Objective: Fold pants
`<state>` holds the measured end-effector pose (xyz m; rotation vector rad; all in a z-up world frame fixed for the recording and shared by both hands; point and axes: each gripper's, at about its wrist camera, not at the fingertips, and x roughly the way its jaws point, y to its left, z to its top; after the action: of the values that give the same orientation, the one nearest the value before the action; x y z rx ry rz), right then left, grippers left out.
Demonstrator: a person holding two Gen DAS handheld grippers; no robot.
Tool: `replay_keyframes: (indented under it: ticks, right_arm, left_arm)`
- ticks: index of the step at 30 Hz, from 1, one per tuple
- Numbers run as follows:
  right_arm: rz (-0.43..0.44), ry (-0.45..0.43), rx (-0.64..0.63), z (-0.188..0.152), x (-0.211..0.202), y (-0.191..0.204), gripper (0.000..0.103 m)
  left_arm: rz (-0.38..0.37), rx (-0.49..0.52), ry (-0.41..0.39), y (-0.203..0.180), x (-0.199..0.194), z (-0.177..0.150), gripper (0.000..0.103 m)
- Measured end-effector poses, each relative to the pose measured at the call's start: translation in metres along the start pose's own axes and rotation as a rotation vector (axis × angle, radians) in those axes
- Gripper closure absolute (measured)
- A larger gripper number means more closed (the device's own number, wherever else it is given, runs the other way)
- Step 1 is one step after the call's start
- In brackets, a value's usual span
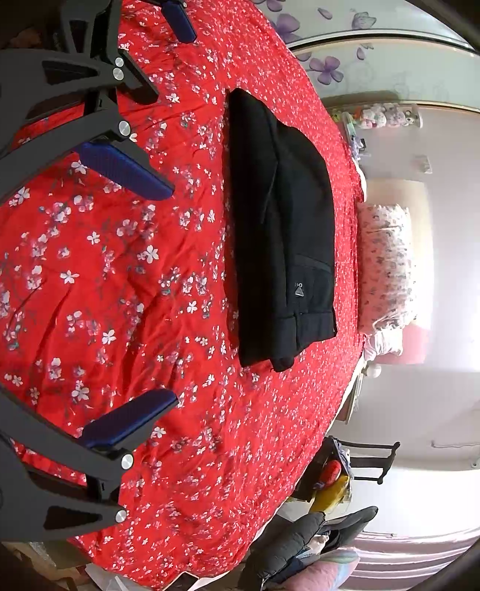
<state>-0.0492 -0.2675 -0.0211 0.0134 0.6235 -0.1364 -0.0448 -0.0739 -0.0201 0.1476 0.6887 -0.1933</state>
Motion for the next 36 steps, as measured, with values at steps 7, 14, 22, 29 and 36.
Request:
replay_keyframes:
  ticks: [7, 14, 22, 29, 36]
  right_arm:
    - [-0.001, 0.0, 0.0, 0.0, 0.0, 0.0, 0.001]
    - [-0.001, 0.001, 0.0, 0.0, 0.001, -0.001, 0.001]
    - [0.0, 0.002, 0.0, 0.001, 0.0, -0.001, 0.001]
    - [0.005, 0.013, -0.007, -0.001, 0.009, -0.007, 0.001]
    - [0.01, 0.021, -0.007, 0.001, 0.012, -0.011, 0.001]
  left_arm:
    - [-0.001, 0.003, -0.002, 0.001, 0.0, 0.0, 0.002]
    - [-0.002, 0.004, 0.0, 0.001, 0.0, 0.0, 0.002]
    - [-0.001, 0.007, -0.002, 0.001, 0.001, 0.0, 0.002]
    - [0.012, 0.018, -0.025, 0.003, -0.001, 0.0, 0.002]
    - [0.003, 0.017, -0.017, 0.007, 0.0, 0.001, 0.002]
